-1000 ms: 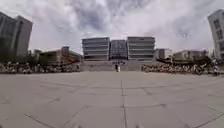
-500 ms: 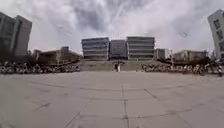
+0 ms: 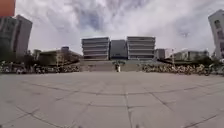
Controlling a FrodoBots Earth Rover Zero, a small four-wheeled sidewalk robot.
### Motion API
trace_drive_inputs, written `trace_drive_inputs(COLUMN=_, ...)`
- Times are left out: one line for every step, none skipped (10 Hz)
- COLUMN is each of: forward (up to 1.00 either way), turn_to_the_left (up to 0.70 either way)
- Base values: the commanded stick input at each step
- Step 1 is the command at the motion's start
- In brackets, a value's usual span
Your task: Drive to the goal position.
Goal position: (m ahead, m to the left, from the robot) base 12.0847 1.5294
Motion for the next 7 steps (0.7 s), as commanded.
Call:
trace_drive_inputs(forward=0.7, turn_to_the_left=0.0)
trace_drive_inputs(forward=0.7, turn_to_the_left=0.0)
trace_drive_inputs(forward=0.7, turn_to_the_left=0.0)
trace_drive_inputs(forward=0.7, turn_to_the_left=0.0)
trace_drive_inputs(forward=0.7, turn_to_the_left=0.0)
trace_drive_inputs(forward=0.7, turn_to_the_left=0.0)
trace_drive_inputs(forward=0.7, turn_to_the_left=0.0)
